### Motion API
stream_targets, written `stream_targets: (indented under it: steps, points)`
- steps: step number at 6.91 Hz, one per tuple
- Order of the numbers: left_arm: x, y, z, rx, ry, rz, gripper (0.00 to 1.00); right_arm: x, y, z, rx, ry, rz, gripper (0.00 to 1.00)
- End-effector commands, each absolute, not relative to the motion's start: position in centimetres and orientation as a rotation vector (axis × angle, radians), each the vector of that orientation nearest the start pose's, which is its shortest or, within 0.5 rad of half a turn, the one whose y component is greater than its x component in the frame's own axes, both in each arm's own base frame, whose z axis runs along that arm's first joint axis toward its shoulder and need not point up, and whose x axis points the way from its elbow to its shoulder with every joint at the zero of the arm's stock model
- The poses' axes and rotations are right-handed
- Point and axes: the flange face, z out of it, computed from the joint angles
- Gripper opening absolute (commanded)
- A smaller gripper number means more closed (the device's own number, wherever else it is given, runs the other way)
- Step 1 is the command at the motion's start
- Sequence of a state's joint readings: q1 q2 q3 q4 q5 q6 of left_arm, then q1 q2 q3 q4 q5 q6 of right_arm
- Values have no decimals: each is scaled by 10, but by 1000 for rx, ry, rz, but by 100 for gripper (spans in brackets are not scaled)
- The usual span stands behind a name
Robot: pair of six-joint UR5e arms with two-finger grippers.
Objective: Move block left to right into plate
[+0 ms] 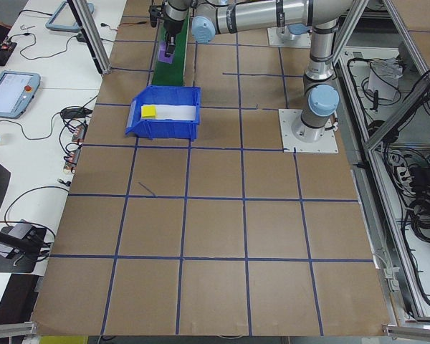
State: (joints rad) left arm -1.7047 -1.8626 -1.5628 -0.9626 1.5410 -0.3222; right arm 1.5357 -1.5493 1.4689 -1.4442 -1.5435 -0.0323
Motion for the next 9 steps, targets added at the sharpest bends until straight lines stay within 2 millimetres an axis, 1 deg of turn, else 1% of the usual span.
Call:
stream_targets:
  steps: [1,2,3,4,5,6,7,8,9]
  points:
    - [-234,-629,323,-320,3199,-449,53,116,-500,514,11,3111,75,100]
    - [-235,-631,310,-320,3199,-437,53,115,-500,514,13,3111,75,100]
    - [-235,-631,303,-320,3198,-419,54,118,-498,514,8,3112,72,100]
    - [-235,-634,287,-318,3197,-381,68,116,-498,515,13,3111,72,100]
    - [-235,-636,279,-318,3196,-361,100,113,-499,514,20,3113,75,100]
    - [-235,-636,289,-306,3196,-388,100,115,-499,514,15,3110,75,100]
    - [-233,-636,324,-275,3185,-477,100,112,-500,513,22,3111,77,100]
    - [-226,-631,357,-227,3170,-557,100,112,-499,514,13,3116,73,100]
    - [-202,-633,374,-226,3121,-573,100,110,-497,517,17,3125,69,100]
